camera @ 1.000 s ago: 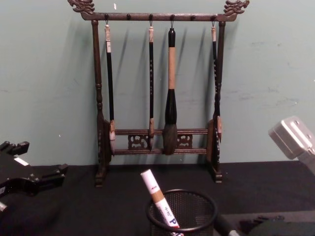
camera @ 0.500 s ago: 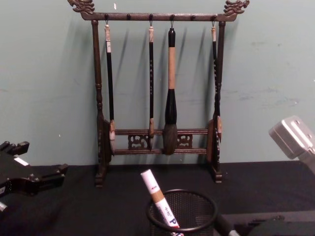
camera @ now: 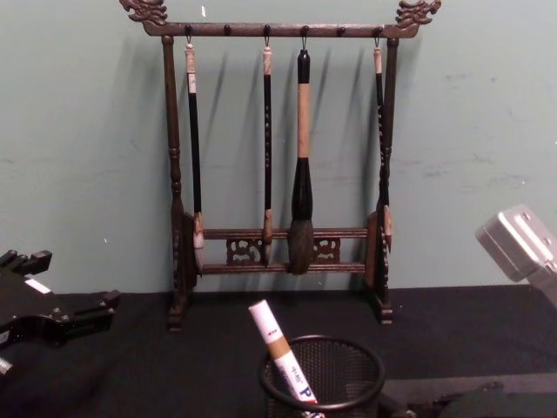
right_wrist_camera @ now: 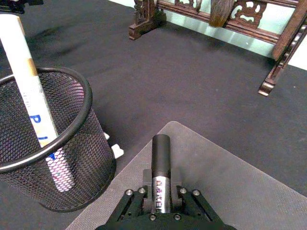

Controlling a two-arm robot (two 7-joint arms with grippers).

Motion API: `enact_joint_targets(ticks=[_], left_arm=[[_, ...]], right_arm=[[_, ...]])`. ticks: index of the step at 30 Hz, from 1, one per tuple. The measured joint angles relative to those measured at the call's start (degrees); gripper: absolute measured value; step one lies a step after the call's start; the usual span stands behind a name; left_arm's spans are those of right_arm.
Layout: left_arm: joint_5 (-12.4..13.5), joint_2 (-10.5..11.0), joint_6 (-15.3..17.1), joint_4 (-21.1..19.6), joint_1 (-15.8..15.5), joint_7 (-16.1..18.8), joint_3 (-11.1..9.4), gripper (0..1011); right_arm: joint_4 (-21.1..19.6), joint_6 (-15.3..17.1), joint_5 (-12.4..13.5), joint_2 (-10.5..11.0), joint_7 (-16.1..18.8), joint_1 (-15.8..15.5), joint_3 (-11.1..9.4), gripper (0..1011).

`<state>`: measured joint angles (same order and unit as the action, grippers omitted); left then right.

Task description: Pick up the water-based marker from the table and place it into the pen holder.

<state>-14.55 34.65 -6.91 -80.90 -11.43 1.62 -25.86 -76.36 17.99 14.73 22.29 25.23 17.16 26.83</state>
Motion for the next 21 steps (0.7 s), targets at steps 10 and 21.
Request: enact_joint_targets(ticks=[10,21], left_arm=[[0.0,0.0,0.0,0.0,0.0,0.0,0.0,1001],[0.0,0.0,0.0,0.0,0.0,0.0,0.0,1001]], right_arm=[[-0.3,-0.7,0.7,0.0,0.1,-0.3,-0.6,224],[-2.2,-15.2,6.1,-0.7,2.4,-2.7,-4.8,224]])
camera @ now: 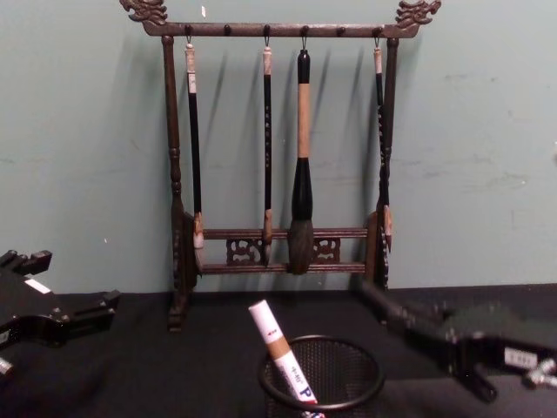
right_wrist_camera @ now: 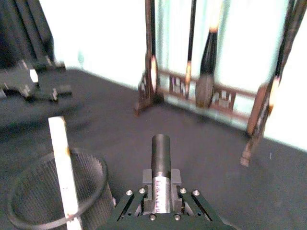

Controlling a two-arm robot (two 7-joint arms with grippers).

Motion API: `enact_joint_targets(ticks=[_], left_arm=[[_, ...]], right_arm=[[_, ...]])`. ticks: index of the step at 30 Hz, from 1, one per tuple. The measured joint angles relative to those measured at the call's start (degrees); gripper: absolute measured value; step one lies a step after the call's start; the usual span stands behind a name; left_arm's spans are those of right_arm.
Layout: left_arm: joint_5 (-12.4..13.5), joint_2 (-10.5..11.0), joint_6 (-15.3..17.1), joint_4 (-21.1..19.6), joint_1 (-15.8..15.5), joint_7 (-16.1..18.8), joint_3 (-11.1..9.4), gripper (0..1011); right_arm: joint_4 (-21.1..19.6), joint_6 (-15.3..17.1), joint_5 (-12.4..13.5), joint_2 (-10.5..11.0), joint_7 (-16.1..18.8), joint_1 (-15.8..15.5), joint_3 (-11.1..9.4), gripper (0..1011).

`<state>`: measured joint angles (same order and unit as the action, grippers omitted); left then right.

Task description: Pick up the water-based marker from the table and place it into the pen holder.

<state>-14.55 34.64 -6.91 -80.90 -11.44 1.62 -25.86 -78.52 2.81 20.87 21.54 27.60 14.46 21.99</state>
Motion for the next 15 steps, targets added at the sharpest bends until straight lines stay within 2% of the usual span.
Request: enact_joint_targets(ticks=[2,3,5,8,11,12,15], left_arm=[[0.0,0.0,0.0,0.0,0.0,0.0,0.0,1001],[0.0,0.0,0.0,0.0,0.0,0.0,0.0,1001],[0.0,0.0,0.0,0.0,0.0,0.0,0.0,1001],[0.0,0.0,0.0,0.0,0.0,0.0,0.0,1001],[0.0,0.0,0.0,0.0,0.0,0.0,0.0,1001],[0.0,0.0,0.0,0.0,0.0,0.0,0.0,1001],[0.0,0.0,0.0,0.0,0.0,0.0,0.0,1001]], right_arm=[[-0.2,-2.8,1.0,-0.2,0.6,-0.3,-0.5,224],[-0.2,-2.8,1.0,-0.2,0.6,-0.3,-0.5,224],[-0.3,-6.3,2.2,-0.5,1.4,-0.5,-1.1,224],[-0.2,-8.9,3.1,-0.9,2.1,-0.7,-1.5,224],[1.2,-13.4,4.7,-2.2,3.9,-0.6,-1.5,224],[1.2,-13.4,4.7,-2.2,3.9,-0.6,-1.5,224],[3.0,-16.8,6.3,-3.6,5.8,-0.1,-1.3,224]])
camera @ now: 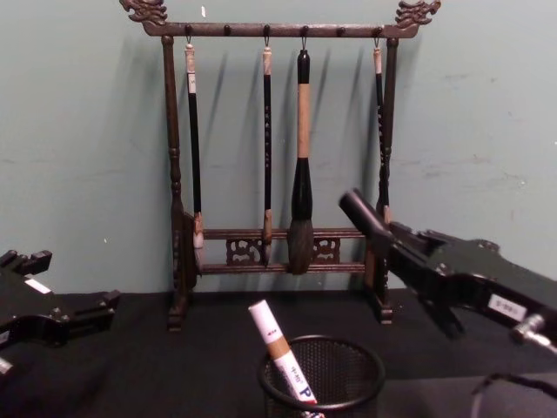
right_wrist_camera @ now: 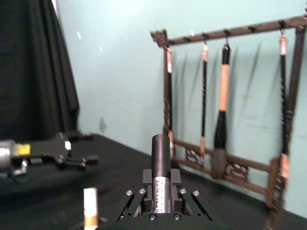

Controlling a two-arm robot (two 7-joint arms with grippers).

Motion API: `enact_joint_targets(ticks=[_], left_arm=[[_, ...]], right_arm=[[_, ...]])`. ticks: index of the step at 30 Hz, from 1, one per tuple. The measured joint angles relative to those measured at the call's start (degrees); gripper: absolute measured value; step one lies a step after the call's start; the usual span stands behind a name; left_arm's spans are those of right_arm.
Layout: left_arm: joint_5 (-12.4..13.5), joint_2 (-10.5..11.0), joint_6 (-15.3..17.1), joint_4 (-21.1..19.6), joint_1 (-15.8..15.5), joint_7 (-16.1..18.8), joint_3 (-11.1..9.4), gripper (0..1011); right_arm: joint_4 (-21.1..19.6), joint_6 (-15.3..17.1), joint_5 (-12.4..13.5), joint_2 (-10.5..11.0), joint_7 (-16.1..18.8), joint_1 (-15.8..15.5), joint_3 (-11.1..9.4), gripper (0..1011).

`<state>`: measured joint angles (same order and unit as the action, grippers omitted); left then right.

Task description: Pick up the water-based marker from the table and place it into the pen holder.

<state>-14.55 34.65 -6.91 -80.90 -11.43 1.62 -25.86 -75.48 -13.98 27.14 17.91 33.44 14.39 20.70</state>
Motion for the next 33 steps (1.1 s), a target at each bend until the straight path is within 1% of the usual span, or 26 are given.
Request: enact_joint_targets(ticks=[1,4,5,7,8,10,11,13,18,24,33], left_arm=[[0.0,0.0,0.0,0.0,0.0,0.0,0.0,1001],[0.0,0.0,0.0,0.0,0.0,0.0,0.0,1001],[0.0,0.0,0.0,0.0,0.0,0.0,0.0,1001],[0.0,0.0,0.0,0.0,0.0,0.0,0.0,1001],[0.0,0.0,0.0,0.0,0.0,0.0,0.0,1001],[0.0,0.0,0.0,0.0,0.0,0.0,0.0,1001],[0.0,0.0,0.0,0.0,0.0,0.0,0.0,1001],[0.0,0.0,0.0,0.0,0.0,0.0,0.0,1001],[0.0,0.0,0.0,0.0,0.0,0.0,0.0,1001],[0.0,0.0,0.0,0.0,0.0,0.0,0.0,1001],[0.0,0.0,0.0,0.0,0.0,0.0,0.0,1001]], right_arm=[[0.8,-1.2,0.6,-0.7,0.8,0.3,0.2,224],[2.6,-3.2,1.6,-1.9,2.4,1.1,0.6,224],[3.7,-4.1,2.2,-2.6,3.2,1.6,1.0,224],[5.2,-5.3,2.9,-3.6,4.4,2.4,1.5,224],[5.2,-5.3,2.9,-3.6,4.4,2.4,1.5,224],[6.8,-6.3,3.5,-4.6,5.6,3.1,2.2,224],[6.8,-6.3,3.5,-4.6,5.6,3.1,2.2,224],[8.1,-6.7,3.8,-5.4,6.3,3.7,2.9,224],[10.2,-6.7,3.9,-6.4,6.9,4.6,4.0,224],[11.6,-6.2,3.9,-6.8,7.0,5.1,4.7,224],[12.2,-5.5,3.6,-6.8,7.0,5.3,5.4,224]])
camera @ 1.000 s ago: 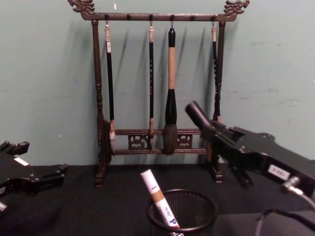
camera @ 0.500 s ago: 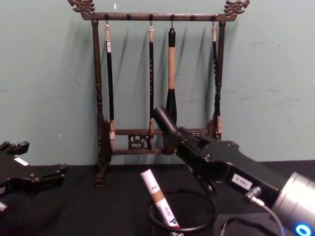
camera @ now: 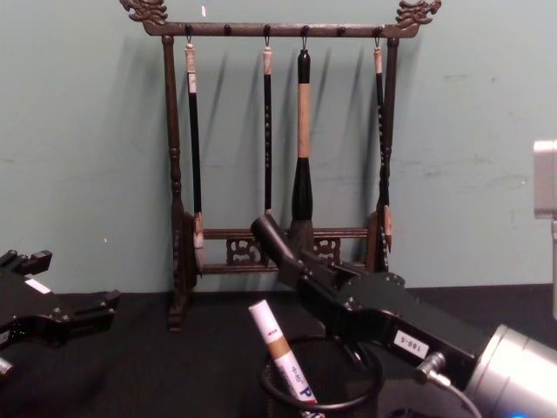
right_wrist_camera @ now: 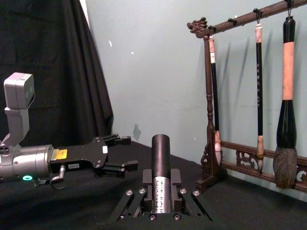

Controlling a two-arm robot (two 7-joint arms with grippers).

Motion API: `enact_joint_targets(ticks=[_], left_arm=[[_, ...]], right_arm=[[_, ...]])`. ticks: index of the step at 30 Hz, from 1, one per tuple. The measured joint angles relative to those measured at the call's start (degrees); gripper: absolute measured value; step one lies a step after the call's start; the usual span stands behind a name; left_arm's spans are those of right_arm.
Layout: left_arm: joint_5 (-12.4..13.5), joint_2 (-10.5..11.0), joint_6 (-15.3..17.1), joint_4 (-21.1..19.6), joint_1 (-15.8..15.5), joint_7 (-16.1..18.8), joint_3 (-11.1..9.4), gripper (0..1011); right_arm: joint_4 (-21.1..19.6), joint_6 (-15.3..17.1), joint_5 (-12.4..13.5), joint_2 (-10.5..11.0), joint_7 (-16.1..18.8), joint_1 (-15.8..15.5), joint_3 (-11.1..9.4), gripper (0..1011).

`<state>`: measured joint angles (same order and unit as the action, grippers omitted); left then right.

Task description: Pick up the water-based marker from the table and place it into the pen holder.

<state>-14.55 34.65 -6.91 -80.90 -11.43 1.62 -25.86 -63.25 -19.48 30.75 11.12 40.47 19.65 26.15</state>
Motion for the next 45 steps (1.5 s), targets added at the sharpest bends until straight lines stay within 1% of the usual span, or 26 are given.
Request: enact_joint_targets(ticks=[16,26,27,28,29,30,31,32,34,35,38,40,42,44,45], left_arm=[[0.0,0.0,0.0,0.0,0.0,0.0,0.0,1001],[0.0,0.0,0.0,0.0,0.0,0.0,0.0,1001],[0.0,0.0,0.0,0.0,0.0,0.0,0.0,1001],[0.0,0.0,0.0,0.0,0.0,0.0,0.0,1001],[0.0,0.0,0.0,0.0,0.0,0.0,0.0,1001],[0.0,0.0,0.0,0.0,0.0,0.0,0.0,1001],[0.0,0.0,0.0,0.0,0.0,0.0,0.0,1001],[0.0,0.0,0.0,0.0,0.0,0.0,0.0,1001],[0.0,0.0,0.0,0.0,0.0,0.0,0.0,1001],[0.0,0.0,0.0,0.0,0.0,0.0,0.0,1001],[0.0,0.0,0.0,0.0,0.0,0.0,0.0,1001],[0.0,0.0,0.0,0.0,0.0,0.0,0.0,1001],[0.0,0.0,0.0,0.0,0.0,0.0,0.0,1001],[0.0,0.0,0.0,0.0,0.0,0.0,0.0,1001],[0.0,0.0,0.0,0.0,0.0,0.0,0.0,1001]], right_arm=[[-0.5,1.0,-1.4,0.7,-0.7,-0.5,1.1,224],[-0.6,1.0,-1.3,0.6,-0.7,-0.5,1.0,227],[-0.6,1.0,-1.3,0.6,-0.7,-0.5,1.0,270],[-0.6,1.0,-1.3,0.6,-0.7,-0.5,1.0,270],[-0.6,1.0,-1.3,0.6,-0.7,-0.5,1.0,329],[-0.6,1.0,-1.3,0.6,-0.7,-0.5,1.0,343],[-0.6,0.9,-1.3,0.6,-0.7,-0.5,1.0,386],[-0.6,0.9,-1.3,0.6,-0.7,-0.5,1.0,397],[-0.6,0.9,-1.2,0.6,-0.7,-0.5,0.9,484],[-0.6,0.9,-1.2,0.6,-0.7,-0.5,0.9,484],[-0.6,0.9,-1.2,0.6,-0.6,-0.5,0.9,613],[-0.6,0.9,-1.2,0.6,-0.6,-0.5,0.9,651],[-0.6,0.9,-1.2,0.6,-0.6,-0.5,0.9,730],[-0.6,0.9,-1.2,0.6,-0.6,-0.5,0.9,767],[-0.6,0.9,-1.2,0.6,-0.6,-0.5,0.9,821]])
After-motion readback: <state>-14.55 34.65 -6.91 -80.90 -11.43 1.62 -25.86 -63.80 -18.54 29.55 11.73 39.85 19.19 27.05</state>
